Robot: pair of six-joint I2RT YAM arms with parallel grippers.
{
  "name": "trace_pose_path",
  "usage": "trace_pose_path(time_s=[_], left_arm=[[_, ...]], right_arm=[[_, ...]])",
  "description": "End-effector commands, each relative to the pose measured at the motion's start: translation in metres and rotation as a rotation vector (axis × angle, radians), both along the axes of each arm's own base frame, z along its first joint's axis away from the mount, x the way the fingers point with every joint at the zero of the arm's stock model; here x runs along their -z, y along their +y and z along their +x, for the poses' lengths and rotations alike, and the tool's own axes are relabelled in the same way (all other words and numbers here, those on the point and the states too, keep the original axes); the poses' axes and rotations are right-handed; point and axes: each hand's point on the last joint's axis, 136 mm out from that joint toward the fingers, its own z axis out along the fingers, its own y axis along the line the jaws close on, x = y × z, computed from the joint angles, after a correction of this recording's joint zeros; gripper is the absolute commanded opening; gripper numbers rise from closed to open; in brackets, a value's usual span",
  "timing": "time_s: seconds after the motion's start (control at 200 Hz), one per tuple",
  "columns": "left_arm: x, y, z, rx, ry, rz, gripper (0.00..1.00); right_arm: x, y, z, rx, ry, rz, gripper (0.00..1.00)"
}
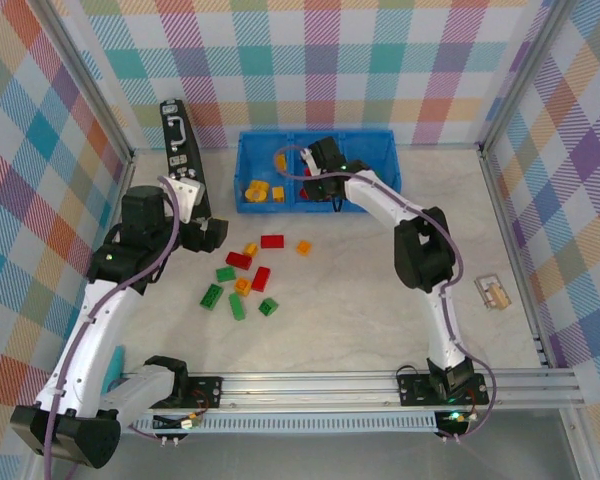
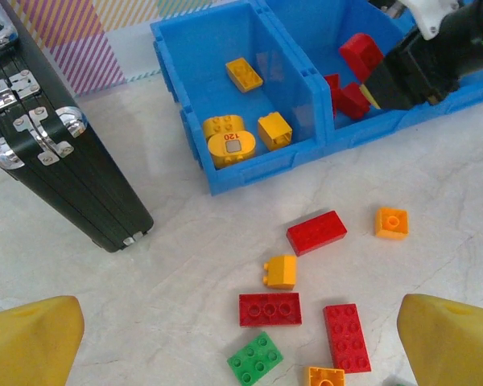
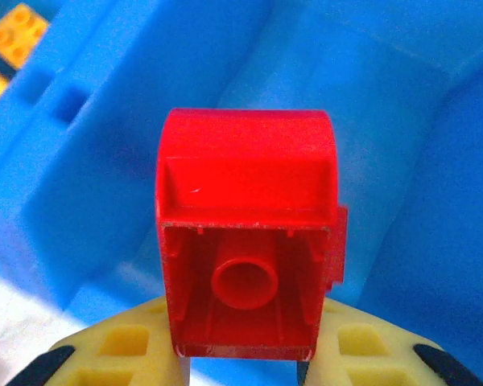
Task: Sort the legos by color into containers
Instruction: Place the lego in the container.
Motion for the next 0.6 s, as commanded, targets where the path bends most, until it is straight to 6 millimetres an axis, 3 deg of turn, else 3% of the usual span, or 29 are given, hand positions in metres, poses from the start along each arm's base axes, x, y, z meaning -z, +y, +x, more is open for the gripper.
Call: trace_pose_path(time_s=[0.0, 0.17, 0.31, 0.595], left_arm=[[-0.013, 0.009, 0.0, -0.025, -0.041, 0.02, 1.0], [-0.014, 0.009, 0.0, -0.024, -0.037, 0.022, 1.0], [-0.015, 0.009, -0.001, -0.022, -0.037, 0.02, 1.0], [-0.018, 0.006, -0.004, -0.01, -0.054, 0.007, 1.0]], right_arm=[[0.006, 0.001, 0.022, -0.013, -0.04, -0.011, 0.33], [0.004, 0.008, 0.038, -0.037, -0.068, -0.026, 0.44], [0.0, 0.01, 0.038, -0.034, -0.069, -0.017, 0.52], [-0.027, 0.009, 0.025, -0.047, -0.08, 0.026, 0.52]])
